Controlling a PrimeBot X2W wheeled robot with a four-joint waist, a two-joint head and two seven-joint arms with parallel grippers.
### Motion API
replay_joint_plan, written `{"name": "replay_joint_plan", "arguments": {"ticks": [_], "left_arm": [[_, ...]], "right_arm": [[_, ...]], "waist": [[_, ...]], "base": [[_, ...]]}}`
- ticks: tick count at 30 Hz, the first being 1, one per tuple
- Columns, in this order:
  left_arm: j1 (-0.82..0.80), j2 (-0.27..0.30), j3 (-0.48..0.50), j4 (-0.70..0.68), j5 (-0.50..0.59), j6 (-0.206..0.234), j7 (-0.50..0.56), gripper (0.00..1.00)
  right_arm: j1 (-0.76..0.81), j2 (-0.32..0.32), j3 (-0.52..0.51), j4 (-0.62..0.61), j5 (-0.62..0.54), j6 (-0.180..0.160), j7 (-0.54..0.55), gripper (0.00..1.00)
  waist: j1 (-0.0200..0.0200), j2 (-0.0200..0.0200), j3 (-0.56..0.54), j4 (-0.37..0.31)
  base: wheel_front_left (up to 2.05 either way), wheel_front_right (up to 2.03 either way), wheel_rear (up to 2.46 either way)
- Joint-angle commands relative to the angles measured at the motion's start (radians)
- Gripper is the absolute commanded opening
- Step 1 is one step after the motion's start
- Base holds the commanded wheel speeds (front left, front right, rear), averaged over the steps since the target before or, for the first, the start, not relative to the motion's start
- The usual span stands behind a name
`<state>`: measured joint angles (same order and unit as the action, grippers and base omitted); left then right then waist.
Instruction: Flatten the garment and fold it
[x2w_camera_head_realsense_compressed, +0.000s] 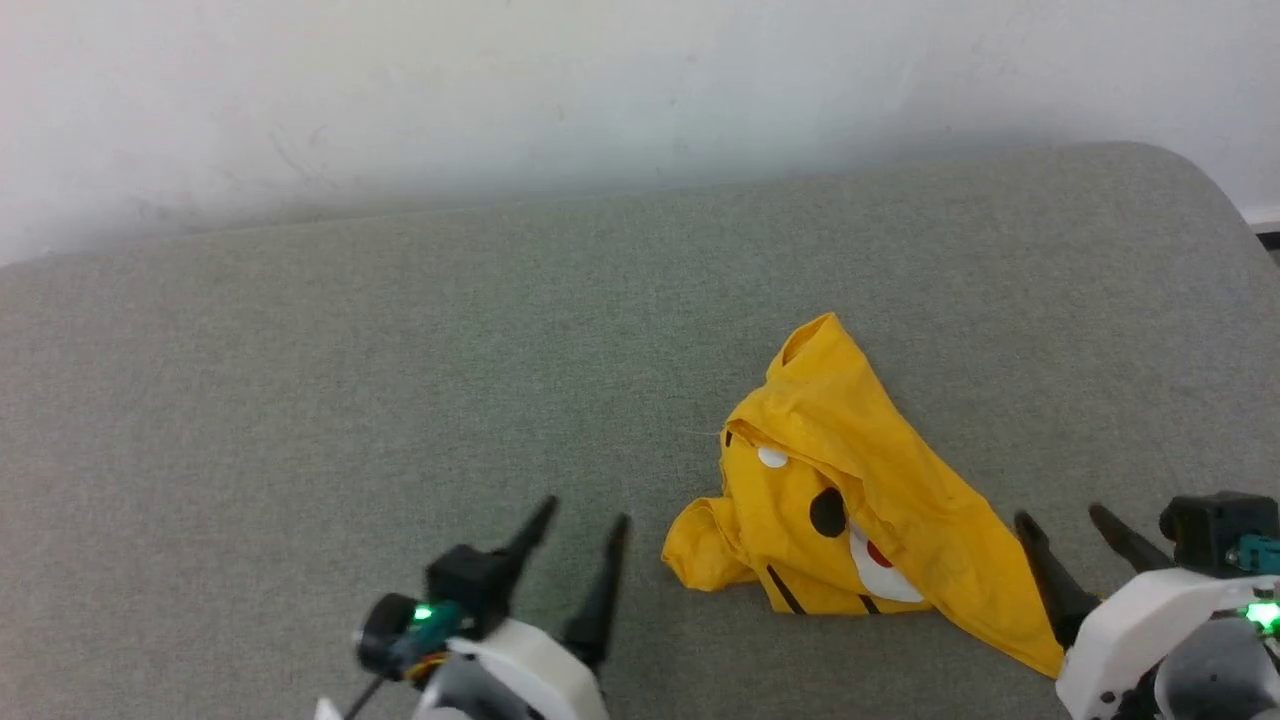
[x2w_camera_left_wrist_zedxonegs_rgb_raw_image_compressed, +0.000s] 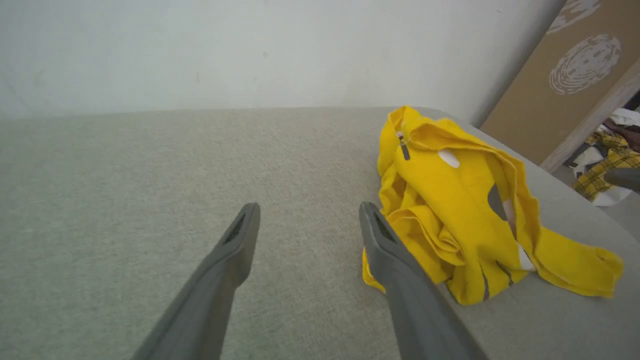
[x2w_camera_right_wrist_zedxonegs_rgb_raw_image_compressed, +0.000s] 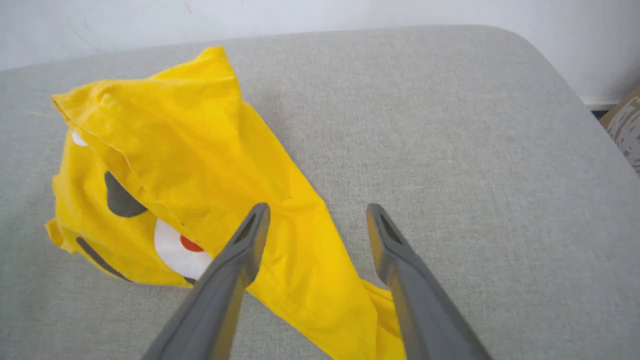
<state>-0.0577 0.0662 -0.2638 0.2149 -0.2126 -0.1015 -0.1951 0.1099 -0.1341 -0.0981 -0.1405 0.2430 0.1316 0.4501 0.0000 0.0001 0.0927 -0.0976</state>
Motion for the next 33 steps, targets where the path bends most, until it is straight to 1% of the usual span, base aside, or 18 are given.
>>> {"name": "replay_joint_plan", "arguments": {"ticks": [1,5,7,11,15,18,20,21,22,25,28,30,33], "left_arm": [[-0.022,-0.005,-0.036,0.013,-0.018,-0.013,0.044,1.00],[-0.066,0.003,-0.132,0.025,-0.063,-0.026,0.179,1.00],[-0.094,0.012,-0.170,0.037,-0.086,-0.027,0.250,1.00],[-0.163,0.035,-0.205,0.070,-0.107,-0.028,0.359,1.00],[-0.238,0.061,-0.242,0.119,-0.102,-0.029,0.456,1.00],[-0.275,0.073,-0.295,0.142,-0.154,-0.029,0.526,1.00],[-0.294,0.097,-0.353,0.148,-0.193,-0.029,0.578,1.00],[-0.302,0.112,-0.379,0.147,-0.212,-0.029,0.593,0.59],[-0.310,0.125,-0.395,0.143,-0.230,-0.029,0.595,0.00],[-0.324,0.149,-0.372,0.135,-0.257,-0.028,0.530,0.00],[-0.332,0.164,-0.336,0.128,-0.252,-0.017,0.438,0.00],[-0.343,0.177,-0.306,0.112,-0.239,-0.003,0.352,0.00],[-0.362,0.207,-0.250,0.076,-0.212,0.033,0.221,0.00]], "right_arm": [[-0.015,-0.002,0.014,-0.017,0.005,-0.001,-0.028,1.00],[-0.040,-0.003,0.023,-0.047,-0.014,-0.001,-0.102,1.00],[-0.050,0.003,0.024,-0.049,-0.022,-0.001,-0.123,1.00],[-0.054,0.009,0.034,-0.041,-0.045,-0.001,-0.139,1.00],[-0.059,0.023,0.025,-0.020,-0.078,-0.001,-0.148,1.00],[-0.068,0.036,0.017,0.000,-0.084,-0.001,-0.162,1.00],[-0.072,0.042,0.011,0.016,-0.094,-0.001,-0.173,1.00],[-0.075,0.045,0.010,0.024,-0.098,-0.001,-0.179,1.00],[-0.077,0.047,0.008,0.032,-0.102,-0.001,-0.185,1.00],[-0.082,0.055,0.002,0.053,-0.109,-0.001,-0.198,1.00],[-0.082,0.060,0.002,0.067,-0.113,-0.001,-0.204,1.00],[-0.080,0.061,0.002,0.072,-0.115,-0.001,-0.205,1.00],[-0.076,0.056,0.004,0.076,-0.119,-0.001,-0.202,1.00]], "waist": [[0.0000,-0.0001,0.006,-0.005],[0.0000,-0.0001,0.028,-0.016],[0.0000,-0.0001,0.044,-0.023],[0.0000,-0.0001,0.081,-0.041],[0.0000,-0.0001,0.126,-0.060],[0.0000,-0.0001,0.149,-0.071],[0.0000,-0.0001,0.156,-0.075],[0.0000,-0.0001,0.158,-0.075],[0.0000,-0.0001,0.159,-0.075],[0.0000,-0.0001,0.151,-0.066],[0.0000,-0.0001,0.128,-0.046],[0.0000,-0.0001,0.108,-0.027],[0.0000,-0.0001,0.074,0.002]], "base": [[0.00,0.00,0.00],[0.00,0.00,0.00],[0.00,0.00,0.00],[0.00,0.00,0.00],[0.00,0.00,0.00],[0.00,0.00,0.00],[0.00,0.00,0.00],[0.00,0.00,0.00],[0.00,0.00,0.00],[0.00,0.00,0.00],[0.00,0.00,0.00],[0.00,0.00,0.00],[0.00,0.00,0.00]]}}
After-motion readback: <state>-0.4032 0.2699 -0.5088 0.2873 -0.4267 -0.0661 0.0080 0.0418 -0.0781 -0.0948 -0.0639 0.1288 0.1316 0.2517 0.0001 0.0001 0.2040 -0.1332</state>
